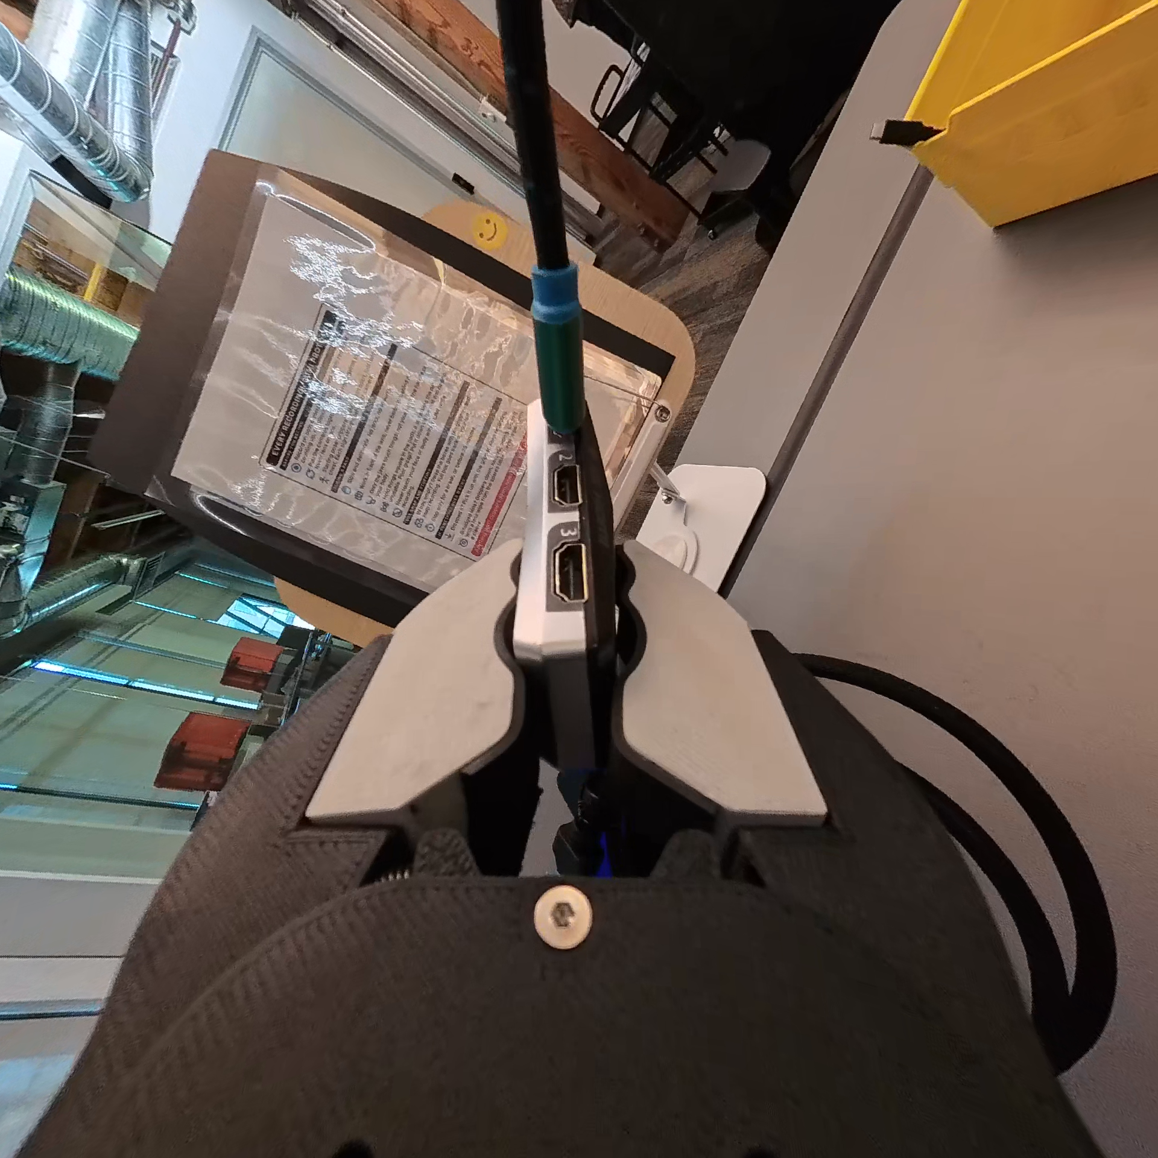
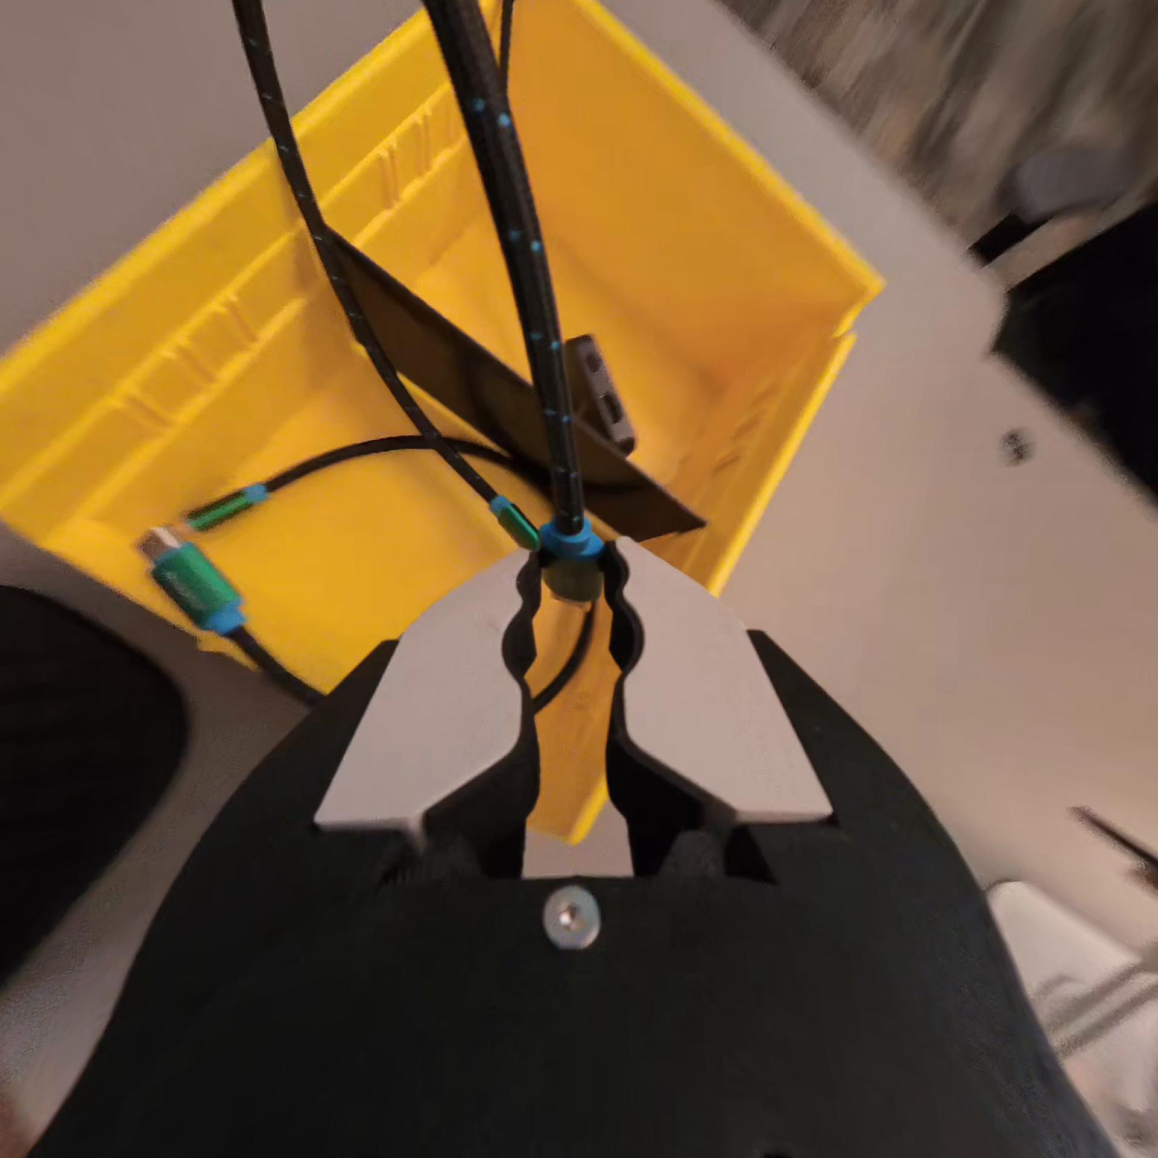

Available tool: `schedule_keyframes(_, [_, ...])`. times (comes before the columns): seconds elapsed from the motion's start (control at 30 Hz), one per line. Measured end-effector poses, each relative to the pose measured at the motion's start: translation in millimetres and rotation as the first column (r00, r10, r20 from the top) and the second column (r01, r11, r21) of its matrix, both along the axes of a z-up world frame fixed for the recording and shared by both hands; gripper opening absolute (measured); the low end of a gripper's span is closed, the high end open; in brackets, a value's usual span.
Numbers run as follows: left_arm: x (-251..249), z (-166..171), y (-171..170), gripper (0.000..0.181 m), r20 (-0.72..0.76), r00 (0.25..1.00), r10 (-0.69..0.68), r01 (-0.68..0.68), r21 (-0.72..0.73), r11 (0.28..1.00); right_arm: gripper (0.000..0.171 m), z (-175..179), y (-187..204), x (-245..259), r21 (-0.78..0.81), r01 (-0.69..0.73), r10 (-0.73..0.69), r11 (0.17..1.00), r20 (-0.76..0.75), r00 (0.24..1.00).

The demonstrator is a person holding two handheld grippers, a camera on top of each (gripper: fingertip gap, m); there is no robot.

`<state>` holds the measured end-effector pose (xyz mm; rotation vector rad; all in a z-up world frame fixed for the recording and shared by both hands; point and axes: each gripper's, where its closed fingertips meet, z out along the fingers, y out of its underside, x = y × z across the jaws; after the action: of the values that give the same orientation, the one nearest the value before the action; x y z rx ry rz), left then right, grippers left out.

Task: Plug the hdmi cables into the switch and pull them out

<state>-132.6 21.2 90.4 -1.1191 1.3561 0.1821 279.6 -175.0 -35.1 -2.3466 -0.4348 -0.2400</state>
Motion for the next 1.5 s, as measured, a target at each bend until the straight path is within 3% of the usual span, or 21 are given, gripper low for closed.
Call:
schedule_keyframes(0.07, [0.5, 1.2, -1.3, 0.023, 0.007, 1.000, -0.008, 0.008, -0.002, 1.000, 0.020, -3.2, -0.7, 4.0, 0.002, -0.024, 0.024, 1.000, 0.077, 0.997])
schedule_keyframes(0.23, [0.0, 3.1, -3.5, 0.023, 0.008, 1.000, -0.008, 0.008, 0.003, 1.000, 0.022, -41.8, -25.1, -15.3, -0.245, -0.010, -0.003, 0.970, -0.054, 0.999])
schedule_keyframes(0.33, [-0.8, 4.2, -4.4, 0.023, 0.006, 1.000, -0.006, 0.006, 0.003, 1.000, 0.031, -44.4, -43.2, -28.5, -0.351, 0.000, -0.035, 0.936, -0.094, 0.995])
schedule_keyframes(0.53, [-0.4, 5.1, -7.8, 0.023, 0.009, 1.000, -0.018, 0.018, -0.007, 1.000, 0.032, -3.3, -40.7, -45.7, -0.204, -0.030, 0.024, 0.979, -0.029, 0.999])
schedule_keyframes(0.6, [-0.1, 5.2, -9.3, 0.022, 0.006, 1.000, -0.022, 0.022, -0.008, 1.000, 0.019, -0.9, -44.5, -59.5, -0.215, -0.088, 0.085, 0.973, -0.022, 0.996])
schedule_keyframes(0.73, [1.4, 4.0, -10.7, 0.023, 0.001, 1.000, -0.026, 0.026, -0.010, 1.000, 0.010, -20.1, -44.5, -87.6, -0.315, -0.251, 0.224, 0.915, -0.119, 0.967])
schedule_keyframes(0.87, [3.9, 1.3, -12.3, 0.022, -0.010, 0.999, -0.031, 0.031, -0.012, 0.999, 0.010, -44.6, -46.2, -111.9, -0.463, -0.349, 0.254, 0.815, -0.257, 0.933])
schedule_keyframes(1.03, [8.4, -2.6, -15.4, 0.022, -0.024, 0.999, -0.044, 0.043, -0.022, 0.999, 0.014, -71.0, -45.0, -103.9, -0.674, -0.262, 0.111, 0.691, -0.260, 0.959])
schedule_keyframes(1.17, [11.2, -3.7, -18.5, 0.022, -0.030, 0.998, -0.055, 0.054, -0.022, 0.998, 0.017, -67.5, -38.5, -109.2, -0.619, -0.300, 0.121, 0.726, -0.315, 0.941])
schedule_keyframes(1.33, [11.8, 0.2, -22.1, 0.023, -0.006, 0.997, -0.075, 0.075, -0.026, 0.997, 0.035, -26.5, -24.3, -116.8, -0.370, -0.314, 0.137, 0.874, -0.433, 0.891])
schedule_keyframes(1.5, [13.5, 7.9, -30.4, 0.023, 0.048, 0.991, -0.129, 0.130, -0.033, 0.991, 0.036, 1.9, -22.6, -108.9, -0.239, -0.278, 0.204, 0.930, -0.292, 0.934])
